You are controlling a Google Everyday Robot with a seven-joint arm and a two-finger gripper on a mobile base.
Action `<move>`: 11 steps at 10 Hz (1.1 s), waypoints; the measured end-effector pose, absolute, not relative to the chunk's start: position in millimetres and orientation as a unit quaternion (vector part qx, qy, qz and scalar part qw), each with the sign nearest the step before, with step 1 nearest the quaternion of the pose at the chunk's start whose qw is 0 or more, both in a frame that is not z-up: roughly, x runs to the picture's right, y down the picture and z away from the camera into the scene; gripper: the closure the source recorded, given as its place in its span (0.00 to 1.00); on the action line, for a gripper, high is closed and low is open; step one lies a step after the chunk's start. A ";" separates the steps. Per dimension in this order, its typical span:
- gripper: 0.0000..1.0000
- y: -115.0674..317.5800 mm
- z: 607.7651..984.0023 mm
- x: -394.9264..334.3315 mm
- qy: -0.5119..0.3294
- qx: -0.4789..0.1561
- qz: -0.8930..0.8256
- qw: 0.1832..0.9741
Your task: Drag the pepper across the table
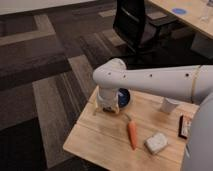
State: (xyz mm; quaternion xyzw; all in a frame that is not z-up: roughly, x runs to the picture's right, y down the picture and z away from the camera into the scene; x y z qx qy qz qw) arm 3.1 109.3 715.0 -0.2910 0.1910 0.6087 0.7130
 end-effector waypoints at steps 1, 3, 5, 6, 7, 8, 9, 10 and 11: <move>0.35 112.6 719.6 5.6 0.174 -0.307 0.589 0.727; 0.35 116.4 724.3 13.1 0.158 -0.321 0.566 0.743; 0.35 116.6 727.7 28.7 0.147 -0.323 0.552 0.755; 0.35 110.9 726.6 46.2 0.149 -0.307 0.550 0.762; 0.35 108.2 723.3 59.7 0.157 -0.294 0.551 0.765; 0.35 108.6 718.9 80.1 0.172 -0.276 0.560 0.762; 0.35 114.5 714.0 103.1 0.189 -0.262 0.574 0.752; 0.35 122.9 710.4 119.5 0.198 -0.255 0.586 0.743; 0.35 135.8 706.6 139.3 0.200 -0.252 0.606 0.728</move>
